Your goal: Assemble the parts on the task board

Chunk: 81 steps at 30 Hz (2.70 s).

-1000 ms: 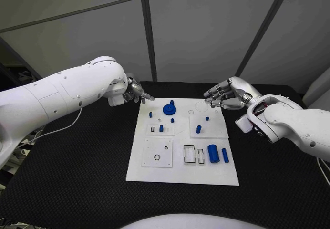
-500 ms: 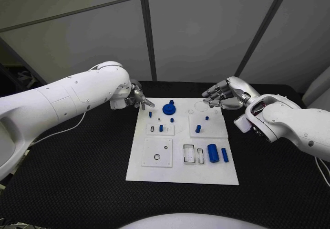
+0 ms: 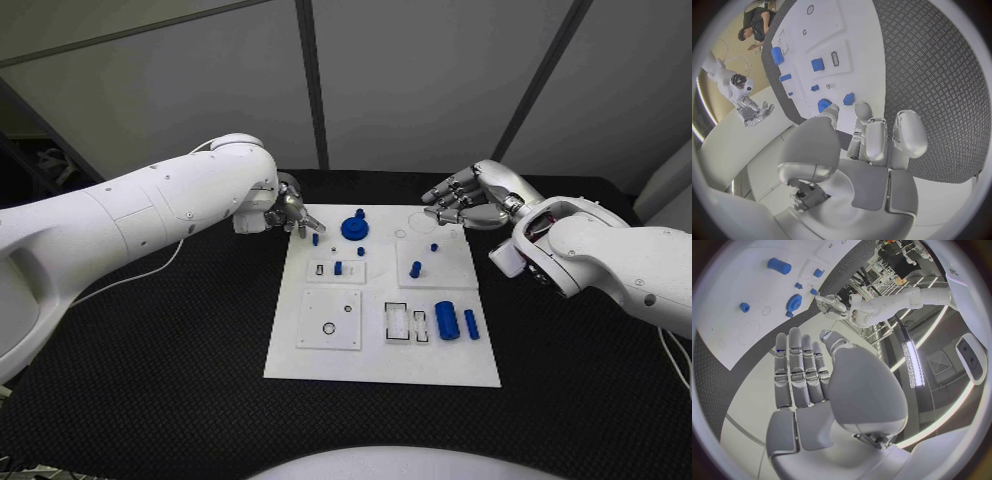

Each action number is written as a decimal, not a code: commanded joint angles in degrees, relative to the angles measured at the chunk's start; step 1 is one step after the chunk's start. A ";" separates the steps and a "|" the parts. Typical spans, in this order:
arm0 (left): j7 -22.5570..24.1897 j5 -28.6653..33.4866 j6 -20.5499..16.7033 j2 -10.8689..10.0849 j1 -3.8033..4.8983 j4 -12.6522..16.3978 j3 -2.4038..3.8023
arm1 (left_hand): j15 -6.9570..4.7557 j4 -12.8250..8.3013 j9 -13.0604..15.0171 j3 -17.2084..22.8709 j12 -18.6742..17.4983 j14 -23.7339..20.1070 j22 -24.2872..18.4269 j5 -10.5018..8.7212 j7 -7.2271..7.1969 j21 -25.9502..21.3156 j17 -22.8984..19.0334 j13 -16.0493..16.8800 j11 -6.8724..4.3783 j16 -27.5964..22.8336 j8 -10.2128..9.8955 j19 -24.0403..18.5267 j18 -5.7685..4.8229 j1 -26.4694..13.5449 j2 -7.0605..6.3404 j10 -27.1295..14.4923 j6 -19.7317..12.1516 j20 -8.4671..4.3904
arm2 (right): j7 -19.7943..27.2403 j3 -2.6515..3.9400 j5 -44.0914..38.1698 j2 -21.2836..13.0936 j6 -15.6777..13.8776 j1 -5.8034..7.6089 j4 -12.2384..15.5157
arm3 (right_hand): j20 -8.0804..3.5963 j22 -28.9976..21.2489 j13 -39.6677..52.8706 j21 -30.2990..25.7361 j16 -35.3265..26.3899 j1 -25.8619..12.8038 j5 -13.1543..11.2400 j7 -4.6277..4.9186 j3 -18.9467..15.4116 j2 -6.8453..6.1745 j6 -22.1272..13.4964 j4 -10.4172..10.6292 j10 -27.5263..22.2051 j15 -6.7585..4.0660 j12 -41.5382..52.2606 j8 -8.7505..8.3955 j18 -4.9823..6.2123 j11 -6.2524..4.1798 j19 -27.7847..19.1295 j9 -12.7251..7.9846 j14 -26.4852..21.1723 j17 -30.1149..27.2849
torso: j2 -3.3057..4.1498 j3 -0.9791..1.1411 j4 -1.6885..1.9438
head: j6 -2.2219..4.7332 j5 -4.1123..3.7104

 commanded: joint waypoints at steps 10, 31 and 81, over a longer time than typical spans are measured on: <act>0.83 -0.27 1.58 0.73 -0.40 -0.41 -0.10 | 0.03 -0.26 -0.66 -0.79 0.33 1.81 0.28 0.40 0.10 0.36 -0.01 -0.29 -0.11 0.30 -0.61 0.49 -0.28 2.33 0.73 0.17 0.64 -0.13 | 0.24 0.04 -0.19 0.16 0.37 0.09 0.06 | 0.17 -0.07 -0.05 -0.37 -0.34 -0.33 0.21 -0.05 0.16 0.12 0.26 -0.21 -0.25 0.08 -0.27 0.05 0.67 0.17 0.36 0.02 0.51 0.09 | 0.00 -0.01 -0.04 | -0.24 -0.17; 1.60 0.49 -0.79 1.01 -0.49 -0.73 -0.10 | 0.00 -0.98 -1.68 -0.69 0.35 1.81 0.57 0.44 0.05 0.36 -0.05 -0.91 -0.17 0.28 -0.74 0.45 -0.28 6.10 3.55 -0.10 1.41 -0.15 | 0.14 0.04 -0.20 0.29 0.61 0.09 -0.01 | 0.16 -0.10 -0.14 -0.43 -0.43 -0.27 0.25 -0.05 0.24 0.17 0.21 -0.27 -0.23 0.07 -0.36 0.00 0.67 0.17 0.41 0.01 0.54 0.10 | -0.03 0.00 -0.03 | -0.41 -0.42; 3.93 2.48 -6.15 -2.75 -0.58 5.11 -0.08 | -0.80 -13.50 0.87 30.90 -0.70 2.19 3.25 -1.06 -0.83 1.35 0.49 -3.61 -1.25 1.00 3.00 1.21 -0.62 9.53 -1.03 2.37 2.51 -0.82 | 0.24 0.04 -0.27 0.26 0.68 0.09 -0.19 | 0.18 -0.18 -0.30 -0.57 -0.60 -0.48 0.31 0.04 0.22 0.13 0.10 -0.20 -0.17 0.13 -0.52 -0.12 0.65 0.25 0.47 -0.02 0.59 0.13 | -0.11 0.01 0.10 | -0.52 -0.29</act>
